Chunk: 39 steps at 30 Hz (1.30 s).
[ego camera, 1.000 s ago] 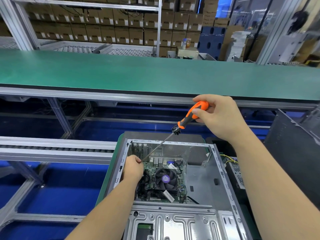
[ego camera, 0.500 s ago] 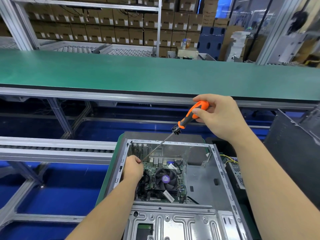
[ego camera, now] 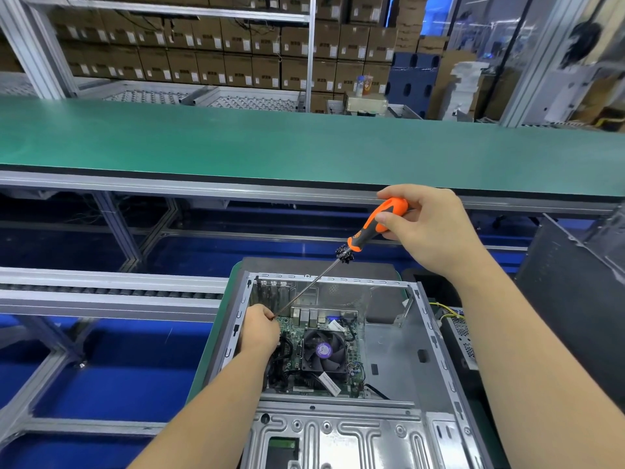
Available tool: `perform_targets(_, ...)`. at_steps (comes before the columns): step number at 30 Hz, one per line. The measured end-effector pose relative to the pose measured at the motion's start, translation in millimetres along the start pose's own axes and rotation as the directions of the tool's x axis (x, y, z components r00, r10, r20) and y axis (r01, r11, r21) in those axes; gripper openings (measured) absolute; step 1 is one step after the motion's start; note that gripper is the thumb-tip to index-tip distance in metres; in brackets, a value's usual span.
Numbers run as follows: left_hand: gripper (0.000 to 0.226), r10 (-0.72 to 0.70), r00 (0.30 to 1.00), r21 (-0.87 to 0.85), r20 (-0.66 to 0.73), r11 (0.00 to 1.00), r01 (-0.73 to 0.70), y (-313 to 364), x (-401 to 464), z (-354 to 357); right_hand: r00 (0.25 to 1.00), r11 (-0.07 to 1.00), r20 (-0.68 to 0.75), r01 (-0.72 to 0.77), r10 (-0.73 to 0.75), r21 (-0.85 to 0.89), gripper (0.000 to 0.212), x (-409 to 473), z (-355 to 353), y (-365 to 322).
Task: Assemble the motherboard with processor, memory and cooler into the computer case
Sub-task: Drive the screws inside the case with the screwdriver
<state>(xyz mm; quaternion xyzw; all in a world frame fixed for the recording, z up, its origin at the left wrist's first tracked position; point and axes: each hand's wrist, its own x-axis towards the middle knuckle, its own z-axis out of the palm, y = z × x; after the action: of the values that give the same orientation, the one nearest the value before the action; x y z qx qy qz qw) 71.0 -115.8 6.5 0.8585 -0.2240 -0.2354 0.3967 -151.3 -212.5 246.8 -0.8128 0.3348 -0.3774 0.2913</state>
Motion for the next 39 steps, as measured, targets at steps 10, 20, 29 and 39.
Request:
perform_targets(10,0.009,-0.011,1.0,-0.003,-0.001,1.0,0.011,-0.3,0.7,0.0,1.0,1.0,0.015,-0.005,0.005,0.001,0.025,-0.3,0.5,-0.5)
perform_targets(20,0.007,0.026,1.0,0.017,-0.004,1.0,-0.026,0.1,-0.3,0.3,0.999,1.0,0.029,0.015,-0.014,-0.023,0.024,-1.6,3.1,-0.9)
perform_targets(29,0.007,0.006,1.0,0.01,-0.007,1.0,-0.006,-0.1,0.6,-0.1,1.0,0.999,-0.008,0.012,-0.012,0.03,0.025,-0.9,-0.3,-5.6)
perform_targets(39,0.005,0.007,1.0,0.01,-0.011,1.0,-0.007,0.3,-0.9,-0.7,1.0,1.0,-0.008,0.004,-0.004,0.028,0.026,-2.7,0.2,-3.5)
